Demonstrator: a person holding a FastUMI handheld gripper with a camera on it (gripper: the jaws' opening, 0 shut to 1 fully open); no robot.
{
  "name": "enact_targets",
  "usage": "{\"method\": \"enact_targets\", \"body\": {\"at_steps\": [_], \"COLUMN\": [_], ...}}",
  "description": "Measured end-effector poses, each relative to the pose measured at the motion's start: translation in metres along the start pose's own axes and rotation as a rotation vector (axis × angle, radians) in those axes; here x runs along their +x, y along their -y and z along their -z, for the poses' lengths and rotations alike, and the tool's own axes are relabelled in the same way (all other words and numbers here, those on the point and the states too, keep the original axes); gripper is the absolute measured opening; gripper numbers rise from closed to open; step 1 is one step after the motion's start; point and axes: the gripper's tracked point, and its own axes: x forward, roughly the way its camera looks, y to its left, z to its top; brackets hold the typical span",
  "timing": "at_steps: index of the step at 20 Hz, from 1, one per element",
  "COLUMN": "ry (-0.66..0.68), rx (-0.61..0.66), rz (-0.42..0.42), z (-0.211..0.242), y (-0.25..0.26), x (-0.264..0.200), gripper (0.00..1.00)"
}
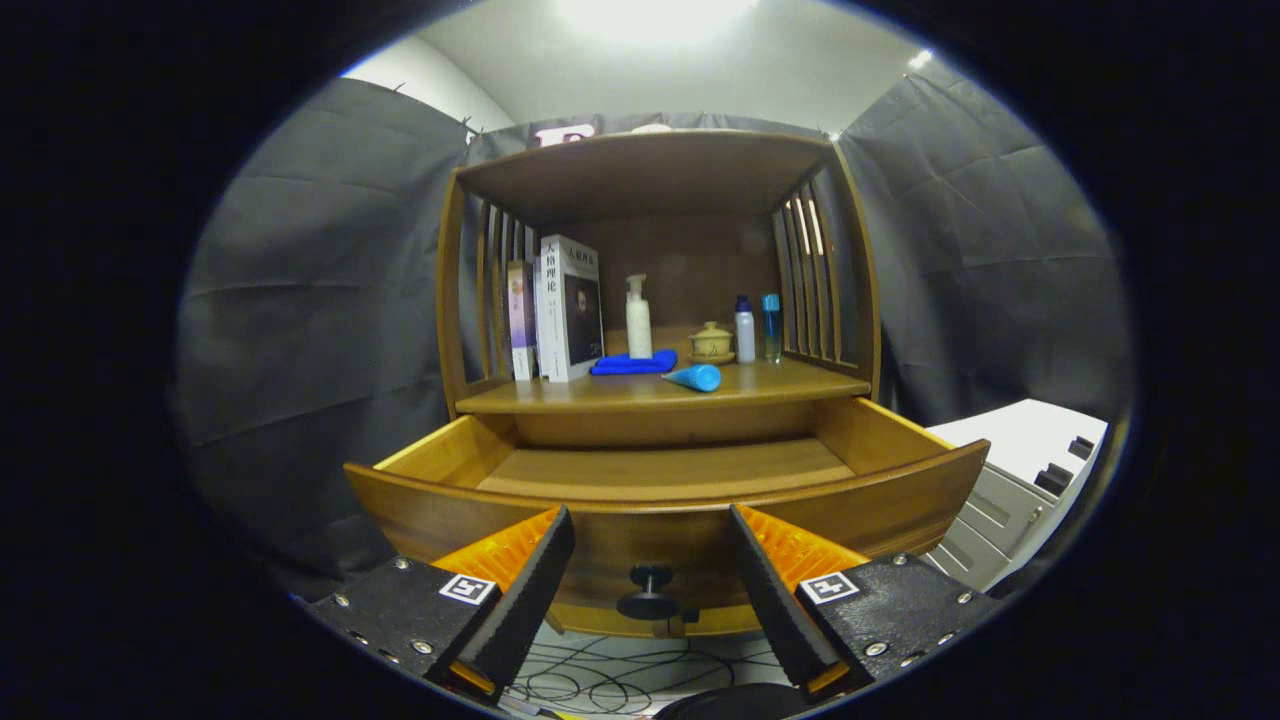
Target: Pull open the drawer, take out the items inside it, and place them on the countertop above the cabinet.
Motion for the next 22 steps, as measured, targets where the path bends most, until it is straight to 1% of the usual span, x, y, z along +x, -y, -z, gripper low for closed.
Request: {"method": "enact_targets", "body": {"at_steps": [4,7,10,15,17,18,19,20,22], "ry": [-0.038,-0.06,-0.042,-0.035,-0.035,-0.038,-0.028,-0.043,-0.03], "rx": [-0.001,-0.001,0.026,-0.032,-0.049,-0.044,-0.039,-0.04,-0.062], "rz": [-0.017,-0.016,0.004,0.036,0.032,0.032,0.031,0.032,0.022], "z": [0.02,0.026,0.024,0.025,0.024,0.024,0.022,0.023,0.018], "y": [-0.01,-0.012,-0.012,-0.008,-0.009,-0.008,-0.009,-0.007,-0.009], "x": [0.007,0.019,0.02,0.026,0.031,0.034,0.035,0.04,0.05], "gripper": [0.95,0.95,0.94,0.94,0.94,0.96,0.95,0.95,0.95]}}
